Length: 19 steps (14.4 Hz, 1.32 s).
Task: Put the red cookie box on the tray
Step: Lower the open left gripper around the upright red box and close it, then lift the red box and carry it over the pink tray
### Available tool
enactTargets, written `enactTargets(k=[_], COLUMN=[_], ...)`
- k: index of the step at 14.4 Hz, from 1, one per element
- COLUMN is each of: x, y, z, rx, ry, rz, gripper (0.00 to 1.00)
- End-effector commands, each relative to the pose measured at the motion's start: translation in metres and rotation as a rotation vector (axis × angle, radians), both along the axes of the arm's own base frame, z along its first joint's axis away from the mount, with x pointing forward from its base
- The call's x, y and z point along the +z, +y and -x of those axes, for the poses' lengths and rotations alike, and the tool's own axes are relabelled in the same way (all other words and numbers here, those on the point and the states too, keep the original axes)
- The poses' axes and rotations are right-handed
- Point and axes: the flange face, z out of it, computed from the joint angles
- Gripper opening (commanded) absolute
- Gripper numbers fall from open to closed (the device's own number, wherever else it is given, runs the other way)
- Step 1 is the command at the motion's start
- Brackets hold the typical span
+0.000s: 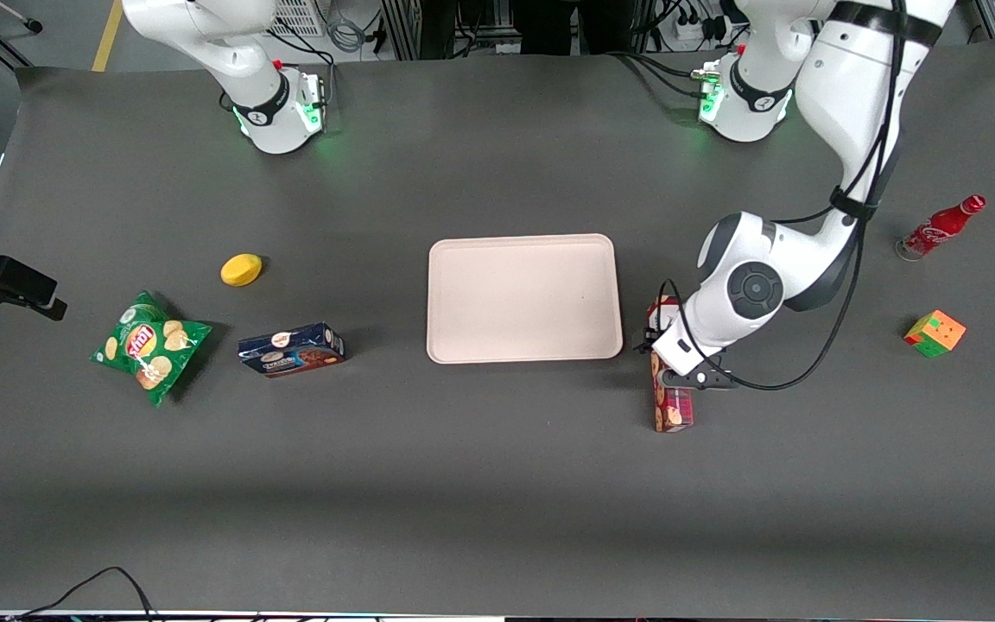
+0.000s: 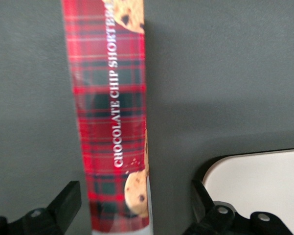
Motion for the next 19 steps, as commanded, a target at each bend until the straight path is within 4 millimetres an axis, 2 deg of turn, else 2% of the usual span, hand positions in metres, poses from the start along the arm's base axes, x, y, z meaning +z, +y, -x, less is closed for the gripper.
enactTargets(k=[1, 2, 3, 4, 6, 7, 8, 9, 11, 14, 16, 19], x=[-0.014, -0.015, -0.015, -0.016, -0.016, -0.017, -0.018, -0.019, -0.015, 0.012, 0.052, 0.133], y=[-0.006, -0.006, -0.006, -0.006, -0.006, -0.006, -0.006, -0.006, -0.007, -0.005, -0.003, -0.002], z=[0.001, 0.0, 0.0, 0.0, 0.0, 0.0, 0.0, 0.0, -0.002, -0.014, -0.027, -0.037], rx=[-0.006, -0.01, -0.013, -0.013, -0.013, -0.014, -0.014, -0.014, -0.016, -0.014, -0.013, -0.005], ry=[-0.027, -0.029, -0.03, -0.028, -0.028, -0.027, -0.027, -0.025, -0.03, -0.028, -0.003, 0.019], rz=[-0.009, -0.012, -0.013, -0.014, -0.014, -0.014, -0.013, -0.014, -0.013, -0.025, -0.055, -0.097], gripper=[1.0, 1.0, 0.95, 0.8, 0.28, 0.11, 0.03, 0.0, 0.0, 0.0, 0.0, 0.0])
